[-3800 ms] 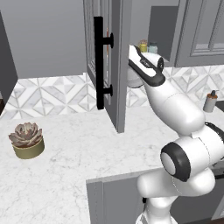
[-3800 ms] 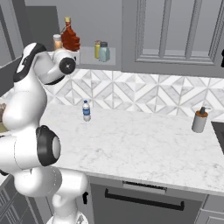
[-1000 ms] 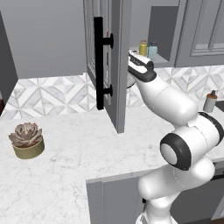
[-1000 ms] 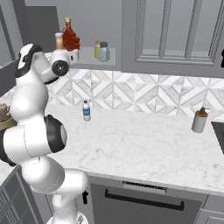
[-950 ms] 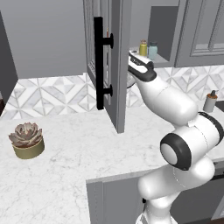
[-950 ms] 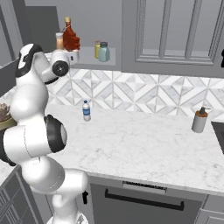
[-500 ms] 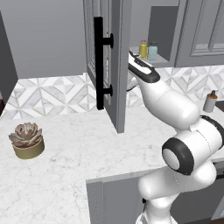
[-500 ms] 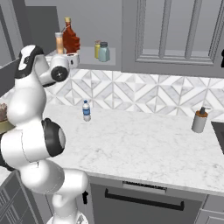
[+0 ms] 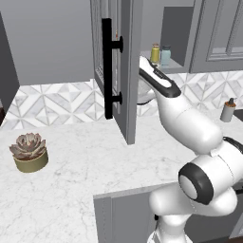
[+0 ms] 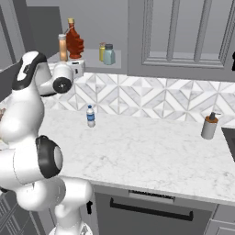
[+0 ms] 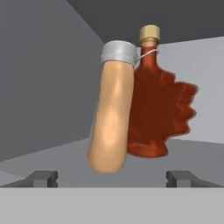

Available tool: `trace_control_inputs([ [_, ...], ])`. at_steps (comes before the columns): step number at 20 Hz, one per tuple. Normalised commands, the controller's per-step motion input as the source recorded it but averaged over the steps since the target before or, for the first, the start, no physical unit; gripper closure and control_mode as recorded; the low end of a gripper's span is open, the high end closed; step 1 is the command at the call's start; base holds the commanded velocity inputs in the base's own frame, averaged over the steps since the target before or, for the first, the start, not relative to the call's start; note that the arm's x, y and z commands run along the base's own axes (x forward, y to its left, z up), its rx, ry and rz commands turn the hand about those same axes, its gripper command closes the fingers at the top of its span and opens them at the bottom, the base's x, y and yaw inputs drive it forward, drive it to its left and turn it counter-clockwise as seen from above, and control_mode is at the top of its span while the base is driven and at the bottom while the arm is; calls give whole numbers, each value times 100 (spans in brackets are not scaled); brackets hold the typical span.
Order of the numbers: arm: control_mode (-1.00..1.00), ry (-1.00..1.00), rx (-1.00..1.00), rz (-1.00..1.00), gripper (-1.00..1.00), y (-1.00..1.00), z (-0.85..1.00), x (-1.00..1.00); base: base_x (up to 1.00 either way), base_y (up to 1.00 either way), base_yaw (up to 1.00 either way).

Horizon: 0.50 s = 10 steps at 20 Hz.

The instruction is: Put the shaker and condiment bottle from the counter next to their counterparts in the cabinet.

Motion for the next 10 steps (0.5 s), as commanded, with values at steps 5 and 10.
trace_control_inputs([
  [5,-100,3,6,0,-100,-34,0,-35,0,0,0],
  [10,-100,4,10,0,-100,-44,0,-46,0,0,0],
])
